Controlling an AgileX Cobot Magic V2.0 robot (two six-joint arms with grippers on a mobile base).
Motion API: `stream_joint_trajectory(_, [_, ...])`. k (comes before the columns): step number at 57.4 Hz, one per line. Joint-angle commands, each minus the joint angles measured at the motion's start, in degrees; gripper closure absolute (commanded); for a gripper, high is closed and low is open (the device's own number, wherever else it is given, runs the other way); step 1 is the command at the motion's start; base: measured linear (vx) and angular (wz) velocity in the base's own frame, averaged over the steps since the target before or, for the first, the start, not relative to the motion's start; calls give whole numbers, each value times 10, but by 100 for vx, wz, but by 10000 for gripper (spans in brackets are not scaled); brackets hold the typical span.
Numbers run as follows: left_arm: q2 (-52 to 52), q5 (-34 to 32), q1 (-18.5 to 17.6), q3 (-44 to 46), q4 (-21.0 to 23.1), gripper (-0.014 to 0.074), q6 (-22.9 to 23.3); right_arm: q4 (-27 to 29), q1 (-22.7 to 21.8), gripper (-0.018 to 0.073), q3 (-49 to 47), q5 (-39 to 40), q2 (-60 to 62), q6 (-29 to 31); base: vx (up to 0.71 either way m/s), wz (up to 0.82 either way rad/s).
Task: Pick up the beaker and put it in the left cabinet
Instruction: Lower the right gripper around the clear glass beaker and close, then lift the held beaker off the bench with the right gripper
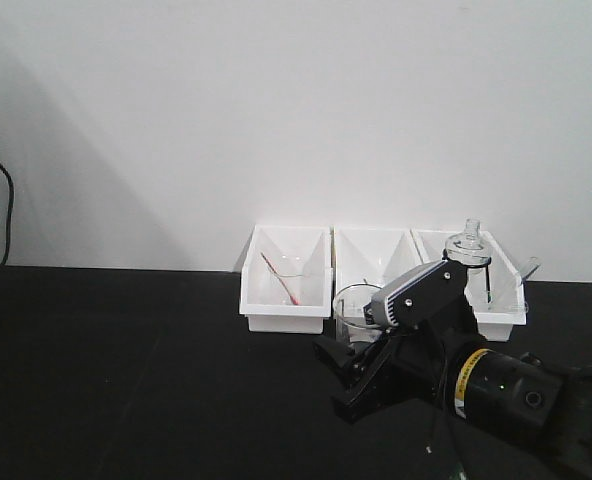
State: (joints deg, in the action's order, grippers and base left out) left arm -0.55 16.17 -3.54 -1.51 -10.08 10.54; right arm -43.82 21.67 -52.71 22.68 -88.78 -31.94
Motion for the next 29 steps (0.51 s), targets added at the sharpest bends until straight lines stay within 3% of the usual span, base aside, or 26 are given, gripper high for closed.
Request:
stream_joint_trajectory(1, [-10, -48, 0, 5, 1, 593, 2, 8, 2, 456, -19, 31, 24, -1, 0, 0])
stream_joint_trajectory(29, [-10, -48, 0, 5, 1, 593, 2, 8, 2, 456, -19, 28, 24, -1, 0, 0])
